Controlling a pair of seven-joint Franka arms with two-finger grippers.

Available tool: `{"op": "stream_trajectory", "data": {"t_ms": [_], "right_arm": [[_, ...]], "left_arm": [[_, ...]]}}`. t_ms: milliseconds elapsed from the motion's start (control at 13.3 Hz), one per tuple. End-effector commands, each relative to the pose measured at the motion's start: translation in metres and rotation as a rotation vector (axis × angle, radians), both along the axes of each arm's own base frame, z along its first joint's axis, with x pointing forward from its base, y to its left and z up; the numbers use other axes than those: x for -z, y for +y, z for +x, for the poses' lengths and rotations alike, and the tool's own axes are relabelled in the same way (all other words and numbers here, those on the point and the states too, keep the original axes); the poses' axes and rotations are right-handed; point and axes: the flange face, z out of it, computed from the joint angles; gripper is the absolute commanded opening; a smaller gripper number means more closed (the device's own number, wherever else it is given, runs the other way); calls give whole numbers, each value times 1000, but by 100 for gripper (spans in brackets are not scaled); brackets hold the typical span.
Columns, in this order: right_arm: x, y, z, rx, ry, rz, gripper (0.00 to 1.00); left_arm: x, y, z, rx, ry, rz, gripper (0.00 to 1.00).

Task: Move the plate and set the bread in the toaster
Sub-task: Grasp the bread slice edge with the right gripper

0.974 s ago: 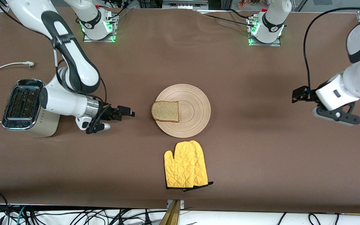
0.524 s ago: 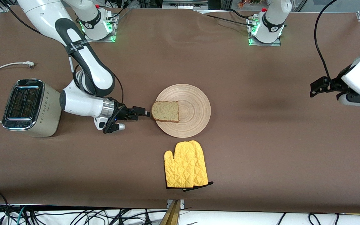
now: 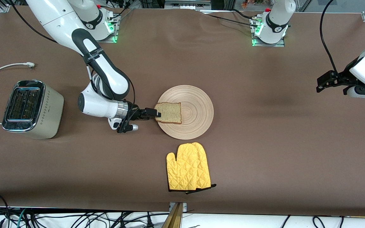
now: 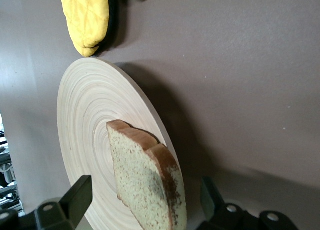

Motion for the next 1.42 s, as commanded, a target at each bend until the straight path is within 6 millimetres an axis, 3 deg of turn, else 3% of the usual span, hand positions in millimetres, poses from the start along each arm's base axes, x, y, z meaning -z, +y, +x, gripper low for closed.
{"op": "stream_trajectory", "data": {"t_ms": [0,449,674,974,1348], "right_arm": [[0,-1,-5,3,-9,17,84],[16,-4,-18,0,-7,65,62],[20,-8,-18,-4,-10,65,42],[27,-16,-16,-11,-21,67,1],[25,-19,-13,-7,-26,70,0]], "left_arm": [[0,4,-4,-5,-2,20,100],[0,3,-4,-9,1,20,100],[0,3,-4,-9,1,20,100],[0,4,-4,-15,1,20,100],[0,5,-4,-14,1,20,100]]}}
